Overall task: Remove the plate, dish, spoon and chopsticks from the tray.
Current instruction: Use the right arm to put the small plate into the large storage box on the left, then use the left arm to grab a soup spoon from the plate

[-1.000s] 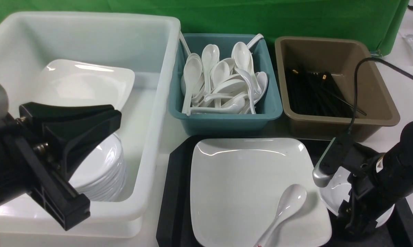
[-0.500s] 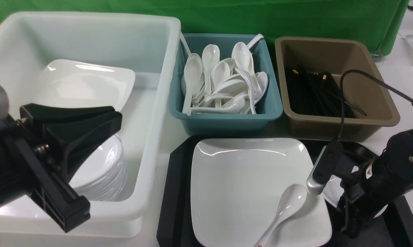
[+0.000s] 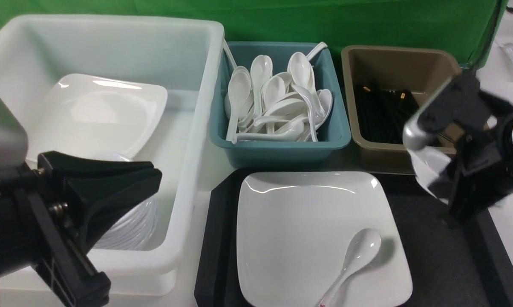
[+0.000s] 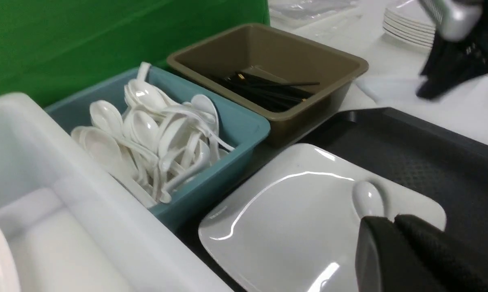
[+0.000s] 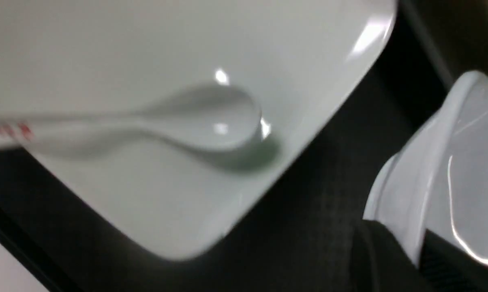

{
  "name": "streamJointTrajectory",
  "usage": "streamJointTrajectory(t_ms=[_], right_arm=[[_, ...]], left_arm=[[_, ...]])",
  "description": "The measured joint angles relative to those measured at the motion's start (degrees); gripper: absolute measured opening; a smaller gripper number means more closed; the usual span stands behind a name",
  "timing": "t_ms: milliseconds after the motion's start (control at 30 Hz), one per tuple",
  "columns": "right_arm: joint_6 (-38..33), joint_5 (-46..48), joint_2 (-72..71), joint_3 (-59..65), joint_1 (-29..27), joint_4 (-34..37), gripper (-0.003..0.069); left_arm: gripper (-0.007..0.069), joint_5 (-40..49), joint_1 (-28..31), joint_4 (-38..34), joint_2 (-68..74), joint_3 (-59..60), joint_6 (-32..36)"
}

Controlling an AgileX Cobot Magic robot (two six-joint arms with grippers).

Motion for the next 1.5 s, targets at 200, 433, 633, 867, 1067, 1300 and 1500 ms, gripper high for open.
streamJointTrajectory(t_ms=[200,433,633,867,1067,1300,1500], right_arm=[[1.1,0.9,5.5,-16.7,20.2,1.1,0.0057],[1.1,-0.5,25.4,-35.6,31.7,1.7,0.0057],[0.0,-0.1,43.8,-55.1,35.3,1.7,0.0057],[0.2,-0.4,54.3,-63.6,35.5,1.7,0.0113],[1.6,1.8,56.3,-64.2,35.7,1.4,0.0430],[6.3,17.2,50.8,-67.0,36.5,-1.4,0.0518],[14.6,21.5,40.2,-62.7,35.5,-11.0,0.0195]], left_arm=[[0.0017,18.0,0.0,21.7,-3.2,-6.6,-22.4],[0.0017,33.3,0.0,41.3,-16.8,-7.3,-40.9],[0.0017,41.0,0.0,44.1,-26.8,-7.7,-43.0],[0.0017,43.1,0.0,43.1,-27.7,-7.7,-41.8],[0.0017,42.6,0.0,41.9,-27.7,-7.7,-39.4],[0.0017,39.9,0.0,38.0,-25.0,-7.7,-36.5],[0.0017,35.6,0.0,32.7,-12.1,-7.7,-33.3]])
